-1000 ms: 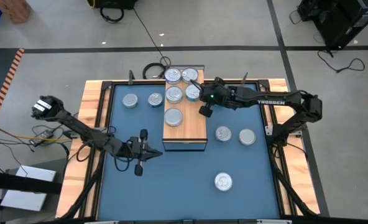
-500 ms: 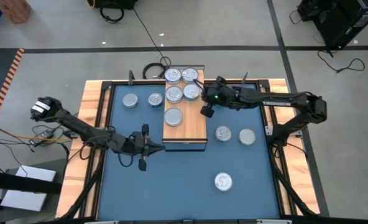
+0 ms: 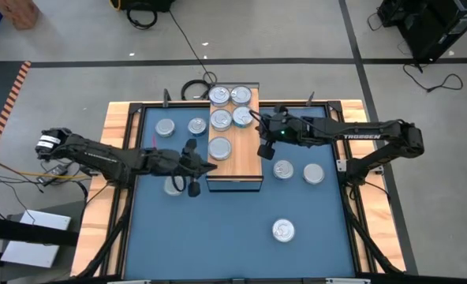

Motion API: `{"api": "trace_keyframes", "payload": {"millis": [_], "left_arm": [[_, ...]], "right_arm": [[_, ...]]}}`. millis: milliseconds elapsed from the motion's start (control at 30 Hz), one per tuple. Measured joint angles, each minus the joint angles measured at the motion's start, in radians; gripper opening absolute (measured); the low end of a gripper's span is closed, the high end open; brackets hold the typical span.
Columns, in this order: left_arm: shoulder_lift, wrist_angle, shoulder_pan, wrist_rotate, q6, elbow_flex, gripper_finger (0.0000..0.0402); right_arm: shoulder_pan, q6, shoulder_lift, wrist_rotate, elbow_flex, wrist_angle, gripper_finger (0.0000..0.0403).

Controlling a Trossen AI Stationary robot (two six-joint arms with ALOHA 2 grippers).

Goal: Stack canned seafood by type on shelf
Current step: Adjust the green tuna can on the shelf

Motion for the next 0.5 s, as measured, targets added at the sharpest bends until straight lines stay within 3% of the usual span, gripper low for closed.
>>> {"api": "trace_keyframes", "payload": {"millis": [500], "left_arm": [[0.004,-0.069,0.091,0.012,0.004,0.003,0.0014]], "right_arm": [[0.001,-0.002,0.004,0.0,0.0,0.0,0.0004]]}}
